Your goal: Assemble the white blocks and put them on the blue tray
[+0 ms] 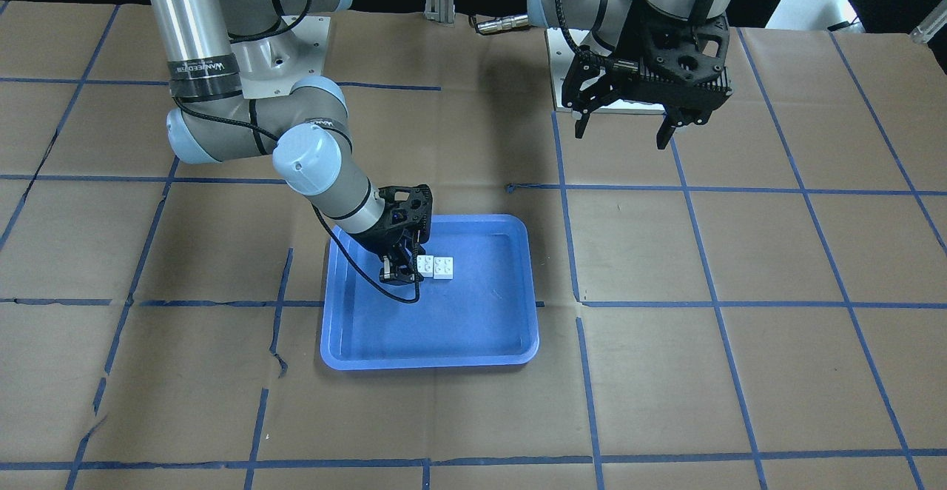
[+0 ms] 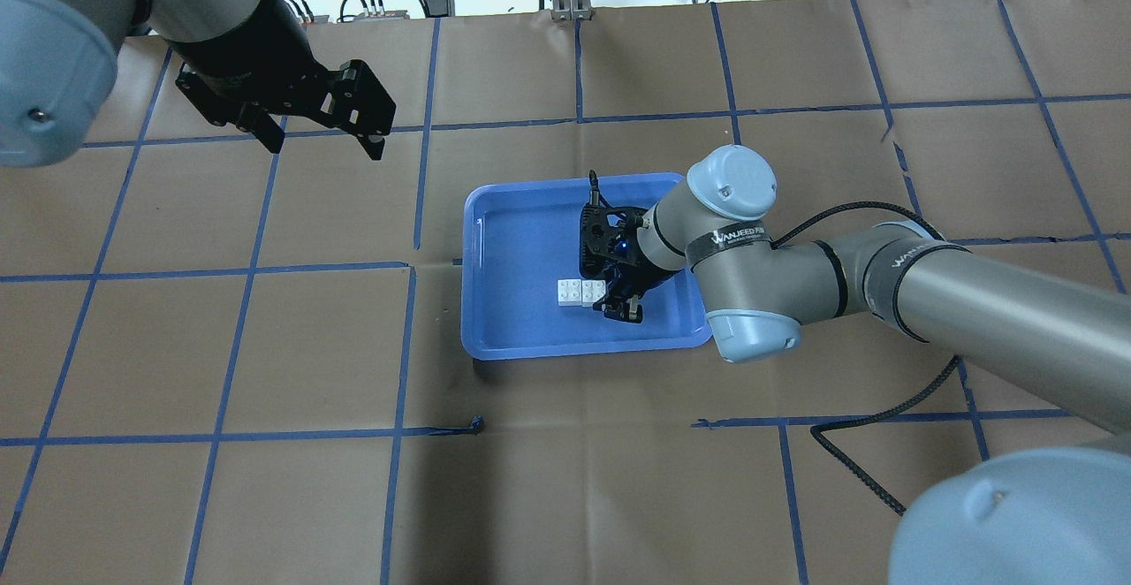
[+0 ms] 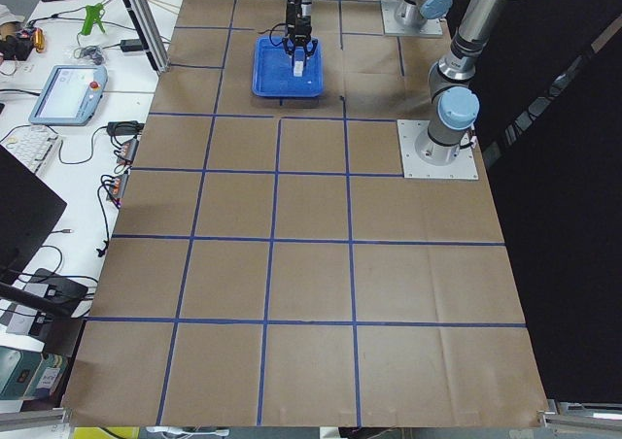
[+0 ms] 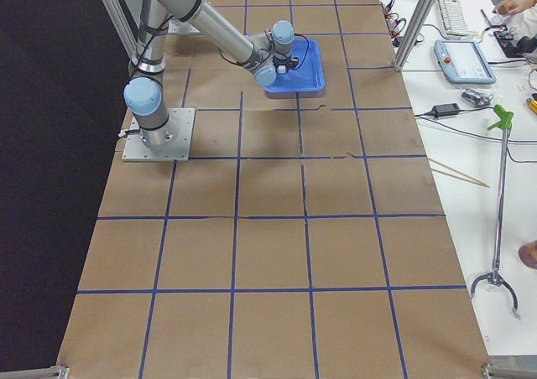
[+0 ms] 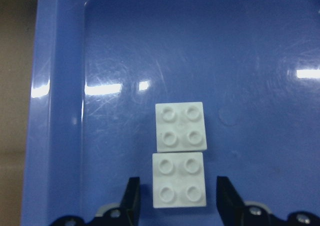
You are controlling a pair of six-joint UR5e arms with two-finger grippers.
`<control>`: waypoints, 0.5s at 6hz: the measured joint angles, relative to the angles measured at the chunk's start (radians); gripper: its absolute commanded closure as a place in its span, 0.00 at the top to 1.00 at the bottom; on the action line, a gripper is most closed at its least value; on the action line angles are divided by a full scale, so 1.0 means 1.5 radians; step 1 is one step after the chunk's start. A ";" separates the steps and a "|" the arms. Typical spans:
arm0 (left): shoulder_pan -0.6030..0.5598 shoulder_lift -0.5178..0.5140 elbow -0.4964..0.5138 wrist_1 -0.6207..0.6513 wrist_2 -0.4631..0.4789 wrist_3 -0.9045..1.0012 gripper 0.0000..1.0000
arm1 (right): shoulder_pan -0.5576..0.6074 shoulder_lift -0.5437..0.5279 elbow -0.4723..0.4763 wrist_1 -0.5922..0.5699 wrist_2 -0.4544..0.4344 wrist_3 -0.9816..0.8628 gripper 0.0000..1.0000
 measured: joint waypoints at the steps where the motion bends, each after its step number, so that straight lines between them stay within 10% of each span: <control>1: 0.000 0.000 0.000 0.000 0.000 0.000 0.99 | 0.000 0.000 -0.001 0.000 0.000 0.000 0.99; 3: 0.000 0.000 0.000 0.000 0.000 0.000 0.99 | -0.001 -0.005 -0.005 -0.002 -0.002 0.008 1.00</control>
